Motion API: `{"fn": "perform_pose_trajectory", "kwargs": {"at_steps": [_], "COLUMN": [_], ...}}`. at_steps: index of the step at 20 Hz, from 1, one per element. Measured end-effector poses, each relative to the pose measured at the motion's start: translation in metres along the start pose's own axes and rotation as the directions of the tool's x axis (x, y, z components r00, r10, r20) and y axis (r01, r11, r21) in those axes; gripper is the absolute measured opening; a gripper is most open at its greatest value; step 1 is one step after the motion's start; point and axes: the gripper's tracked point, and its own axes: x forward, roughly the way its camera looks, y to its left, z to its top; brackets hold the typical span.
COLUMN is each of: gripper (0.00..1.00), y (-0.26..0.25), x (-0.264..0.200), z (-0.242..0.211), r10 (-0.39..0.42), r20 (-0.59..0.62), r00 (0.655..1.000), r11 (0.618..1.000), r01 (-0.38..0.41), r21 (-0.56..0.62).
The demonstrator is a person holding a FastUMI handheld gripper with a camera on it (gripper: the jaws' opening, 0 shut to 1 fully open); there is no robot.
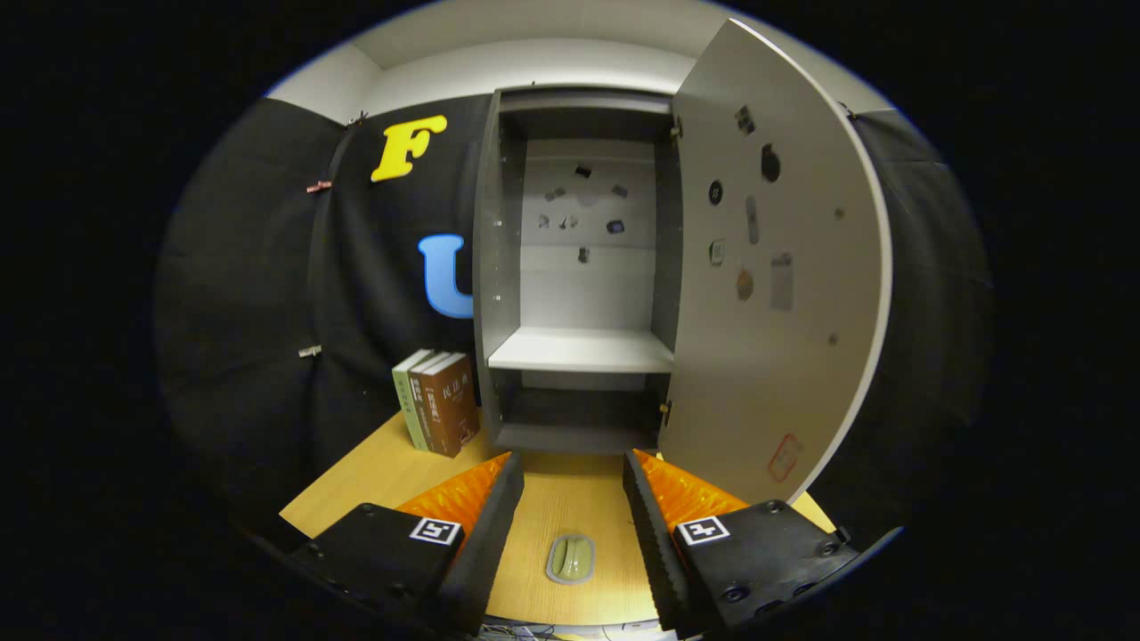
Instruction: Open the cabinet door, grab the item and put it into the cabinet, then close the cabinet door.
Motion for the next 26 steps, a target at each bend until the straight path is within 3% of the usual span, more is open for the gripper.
{"fn": "perform_pose_trajectory", "kwargs": {"at_steps": [2, 9, 14, 20, 21, 23, 26], "gripper": [0.73, 0.74, 0.74, 0.73, 0.61, 0.6, 0.47], "y": [0.002, 0.027, 0.011, -0.001, -0.002, -0.004, -0.007], "x": [0.025, 0.1, 0.144, 0.163, 0.165, 0.167, 0.171], "z": [-0.036, -0.159, -0.229, -0.288, -0.293, -0.3, -0.313], "r10": [-0.026, 0.059, 0.05, 0.057, 0.056, 0.042, 0.029], "r20": [-0.091, -0.356, -0.489, -0.627, -0.639, -0.656, -0.674], "r00": [0.995, 0.933, 0.871, 0.777, 0.767, 0.754, 0.739], "r11": [0.999, 0.995, 0.996, 0.997, 0.997, 0.997, 0.996], "r01": [0.022, -0.085, -0.079, -0.071, -0.073, -0.074, -0.076], "r21": [-0.044, -0.058, -0.039, 0.002, -0.001, -0.021, -0.041]}}
